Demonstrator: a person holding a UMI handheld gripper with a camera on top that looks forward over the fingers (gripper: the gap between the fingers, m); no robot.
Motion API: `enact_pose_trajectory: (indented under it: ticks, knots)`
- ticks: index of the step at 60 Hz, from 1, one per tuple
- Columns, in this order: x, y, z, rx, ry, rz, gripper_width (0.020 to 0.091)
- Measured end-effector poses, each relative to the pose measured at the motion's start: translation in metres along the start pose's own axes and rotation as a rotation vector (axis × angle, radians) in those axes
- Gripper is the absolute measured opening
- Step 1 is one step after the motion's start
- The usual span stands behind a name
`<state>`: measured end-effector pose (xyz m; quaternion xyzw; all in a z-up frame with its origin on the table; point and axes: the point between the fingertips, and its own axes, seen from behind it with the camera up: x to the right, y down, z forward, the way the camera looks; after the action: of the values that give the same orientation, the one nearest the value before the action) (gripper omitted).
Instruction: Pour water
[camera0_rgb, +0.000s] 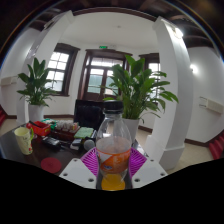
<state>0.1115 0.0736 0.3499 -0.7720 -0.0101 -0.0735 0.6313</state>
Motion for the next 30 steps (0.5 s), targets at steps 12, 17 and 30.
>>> enact_pose_trajectory:
  ticks: [12, 17, 30]
  knots:
    - [-0.014, -0.006, 0.008, -0.029, 0.019, -0.099, 0.035]
    - [-0.025, -0.028, 0.021, -0.031, 0.031, -0.244, 0.0348]
    - [-0.063, -0.097, 0.052, -0.017, 0.055, -0.83, 0.0347]
